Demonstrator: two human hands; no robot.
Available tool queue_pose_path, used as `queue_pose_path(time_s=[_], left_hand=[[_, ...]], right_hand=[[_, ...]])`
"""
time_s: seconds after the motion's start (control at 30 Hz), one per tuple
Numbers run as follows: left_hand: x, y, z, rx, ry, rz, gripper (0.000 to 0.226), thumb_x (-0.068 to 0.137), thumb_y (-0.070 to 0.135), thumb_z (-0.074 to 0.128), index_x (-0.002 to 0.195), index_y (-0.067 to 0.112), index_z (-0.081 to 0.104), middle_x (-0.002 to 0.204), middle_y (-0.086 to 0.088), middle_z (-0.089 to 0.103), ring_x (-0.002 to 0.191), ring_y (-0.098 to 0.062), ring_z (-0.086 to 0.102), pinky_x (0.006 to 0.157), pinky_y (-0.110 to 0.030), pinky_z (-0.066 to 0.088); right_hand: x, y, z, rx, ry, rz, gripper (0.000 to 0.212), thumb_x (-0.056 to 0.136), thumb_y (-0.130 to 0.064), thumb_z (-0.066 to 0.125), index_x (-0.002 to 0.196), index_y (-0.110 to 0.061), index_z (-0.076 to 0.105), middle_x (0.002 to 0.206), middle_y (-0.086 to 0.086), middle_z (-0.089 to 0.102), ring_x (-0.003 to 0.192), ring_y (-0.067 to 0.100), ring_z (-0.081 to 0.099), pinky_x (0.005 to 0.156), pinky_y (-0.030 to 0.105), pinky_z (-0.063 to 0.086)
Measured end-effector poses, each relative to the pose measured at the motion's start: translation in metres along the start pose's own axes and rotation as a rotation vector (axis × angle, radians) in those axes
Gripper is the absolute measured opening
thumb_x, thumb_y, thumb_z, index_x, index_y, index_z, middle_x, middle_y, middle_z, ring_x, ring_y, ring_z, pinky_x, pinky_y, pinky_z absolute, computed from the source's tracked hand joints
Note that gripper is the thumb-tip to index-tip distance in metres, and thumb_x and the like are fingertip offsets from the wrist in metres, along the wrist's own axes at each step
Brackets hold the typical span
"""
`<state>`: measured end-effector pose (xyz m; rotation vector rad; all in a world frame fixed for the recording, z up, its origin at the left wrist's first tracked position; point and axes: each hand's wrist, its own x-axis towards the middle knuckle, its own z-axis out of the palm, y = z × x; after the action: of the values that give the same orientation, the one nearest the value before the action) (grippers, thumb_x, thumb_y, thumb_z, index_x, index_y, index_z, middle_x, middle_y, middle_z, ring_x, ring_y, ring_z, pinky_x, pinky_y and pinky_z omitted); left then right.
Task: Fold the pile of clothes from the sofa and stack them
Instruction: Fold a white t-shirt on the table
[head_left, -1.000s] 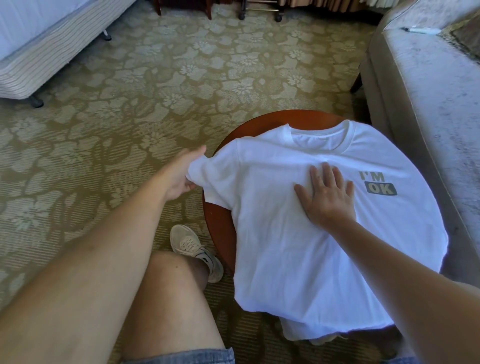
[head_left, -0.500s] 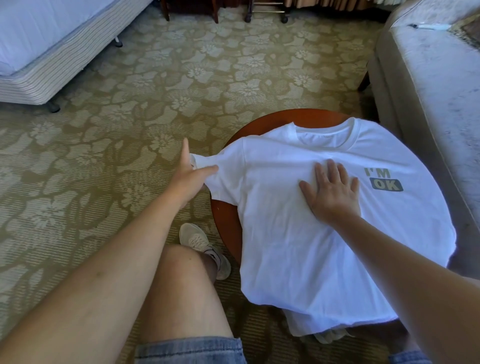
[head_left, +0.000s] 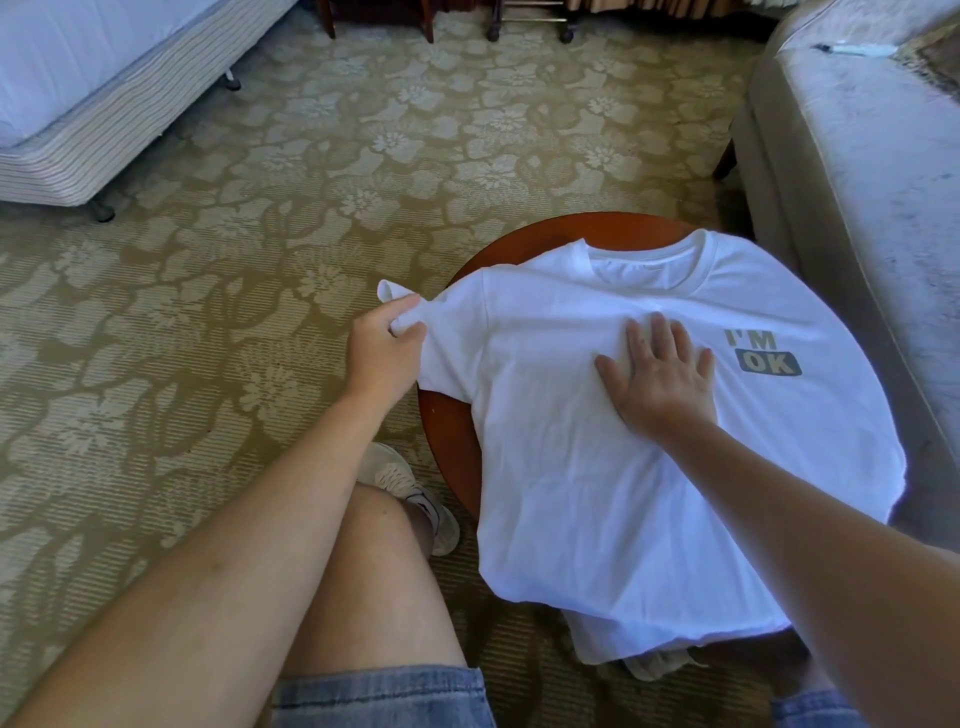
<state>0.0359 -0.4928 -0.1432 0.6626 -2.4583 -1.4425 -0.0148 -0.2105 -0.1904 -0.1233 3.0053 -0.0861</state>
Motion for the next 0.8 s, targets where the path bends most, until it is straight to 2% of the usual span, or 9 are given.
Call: queue_pose_path(time_s=[0.13,0.23,0.3,0.37,0.43,0.53,0.6,0.67,0.8], left_hand=[[0.011,0.007,0.000,-0.017,-0.053,-0.056,0.053,0.094,0.010,0.057,0.145,0.018,0.044,0.133,-0.008,0.053,0.105,-0.009,0.057,0.080,-0.012,0.040],[0.023,0.013,-0.002,0.019,-0.130,-0.094,0.064,0.094,0.014,0.058,0.151,0.020,0.030,0.157,-0.006,0.027,0.139,-0.019,0.034,0.090,-0.021,0.034],[0.033,0.015,-0.002,0.069,-0.187,-0.101,0.067,0.094,0.016,0.058,0.153,0.018,0.025,0.153,0.001,0.032,0.132,-0.016,0.041,0.085,-0.021,0.035],[0.042,0.015,-0.003,0.103,-0.226,-0.105,0.062,0.094,0.012,0.056,0.150,0.013,0.028,0.119,0.012,0.044,0.090,-0.002,0.050,0.067,-0.018,0.037],[0.056,0.012,-0.004,0.121,-0.242,-0.146,0.054,0.091,0.005,0.054,0.142,0.009,0.037,0.099,0.012,0.044,0.073,-0.001,0.042,0.059,-0.019,0.038],[0.068,0.005,-0.010,0.066,-0.324,-0.234,0.047,0.087,-0.001,0.053,0.132,0.008,0.045,0.120,-0.009,0.053,0.086,-0.021,0.061,0.072,-0.036,0.056],[0.071,0.001,-0.014,0.054,-0.374,-0.256,0.042,0.088,-0.006,0.051,0.127,0.012,0.047,0.124,-0.014,0.052,0.082,-0.024,0.062,0.083,-0.046,0.055],[0.075,-0.008,-0.018,0.052,-0.379,-0.271,0.058,0.090,-0.007,0.051,0.142,0.017,0.038,0.127,-0.011,0.047,0.080,-0.021,0.060,0.085,-0.046,0.053],[0.073,-0.017,-0.020,0.111,-0.343,-0.209,0.081,0.089,-0.001,0.057,0.155,0.021,0.016,0.148,-0.004,0.034,0.113,-0.021,0.052,0.080,-0.034,0.055]], right_hand=[[0.006,-0.001,0.000,-0.002,-0.025,0.014,0.077,0.091,-0.069,0.009,0.155,-0.026,0.003,0.163,0.003,-0.007,0.149,0.024,-0.007,0.119,0.052,0.001],[0.016,-0.004,-0.001,-0.002,-0.039,0.019,0.077,0.092,-0.068,0.008,0.155,-0.025,0.001,0.163,0.004,-0.009,0.149,0.025,-0.008,0.119,0.053,-0.001],[0.023,-0.007,-0.002,0.005,-0.037,0.021,0.077,0.092,-0.068,0.009,0.155,-0.025,0.001,0.163,0.004,-0.009,0.149,0.025,-0.008,0.118,0.053,-0.001],[0.031,-0.011,-0.003,0.008,-0.040,0.020,0.076,0.092,-0.068,0.009,0.155,-0.025,0.001,0.163,0.005,-0.009,0.149,0.026,-0.008,0.118,0.053,-0.001],[0.041,-0.014,-0.004,0.008,-0.033,0.018,0.075,0.093,-0.068,0.011,0.155,-0.025,0.003,0.163,0.005,-0.007,0.149,0.026,-0.007,0.118,0.054,0.000],[0.056,-0.019,-0.006,0.007,-0.013,0.008,0.074,0.093,-0.067,0.015,0.155,-0.026,0.008,0.163,0.006,-0.004,0.149,0.026,-0.003,0.117,0.054,0.003],[0.064,-0.021,-0.007,0.002,-0.006,-0.005,0.073,0.094,-0.066,0.016,0.154,-0.026,0.009,0.163,0.006,-0.003,0.149,0.026,-0.002,0.117,0.054,0.004],[0.069,-0.022,-0.007,-0.001,-0.006,-0.016,0.074,0.093,-0.067,0.017,0.154,-0.026,0.009,0.163,0.005,-0.002,0.149,0.026,-0.002,0.117,0.054,0.004],[0.072,-0.022,-0.008,-0.006,-0.008,-0.023,0.074,0.093,-0.067,0.017,0.154,-0.027,0.009,0.163,0.005,-0.002,0.149,0.025,-0.002,0.117,0.054,0.004]])
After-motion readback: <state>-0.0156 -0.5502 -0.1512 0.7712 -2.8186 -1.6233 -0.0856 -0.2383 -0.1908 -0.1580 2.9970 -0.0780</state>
